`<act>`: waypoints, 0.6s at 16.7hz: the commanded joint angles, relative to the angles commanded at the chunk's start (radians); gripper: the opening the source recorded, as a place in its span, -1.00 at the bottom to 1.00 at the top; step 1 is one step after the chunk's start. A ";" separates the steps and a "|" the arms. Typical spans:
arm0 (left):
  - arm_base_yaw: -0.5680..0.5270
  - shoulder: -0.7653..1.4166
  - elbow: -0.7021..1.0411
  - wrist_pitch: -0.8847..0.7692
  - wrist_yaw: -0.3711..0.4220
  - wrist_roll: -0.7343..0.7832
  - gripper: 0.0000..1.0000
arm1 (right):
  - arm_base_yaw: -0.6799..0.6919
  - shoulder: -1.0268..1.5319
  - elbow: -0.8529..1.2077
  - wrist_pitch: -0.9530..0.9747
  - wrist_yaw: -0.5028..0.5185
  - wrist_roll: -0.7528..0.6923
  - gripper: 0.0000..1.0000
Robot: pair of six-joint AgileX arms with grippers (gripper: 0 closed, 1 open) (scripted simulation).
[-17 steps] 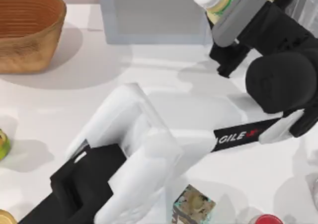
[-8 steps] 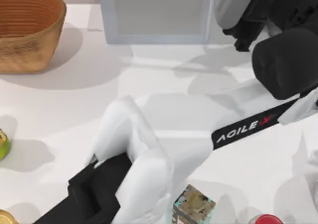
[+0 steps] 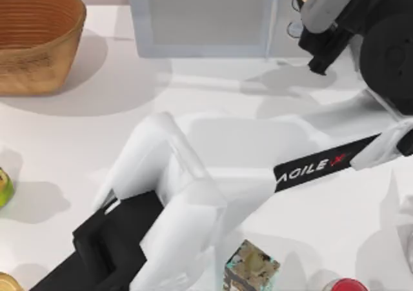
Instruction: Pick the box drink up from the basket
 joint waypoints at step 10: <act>0.029 -0.029 -0.090 -1.021 0.029 -0.804 -1.00 | 0.000 0.000 0.000 0.000 0.000 0.000 1.00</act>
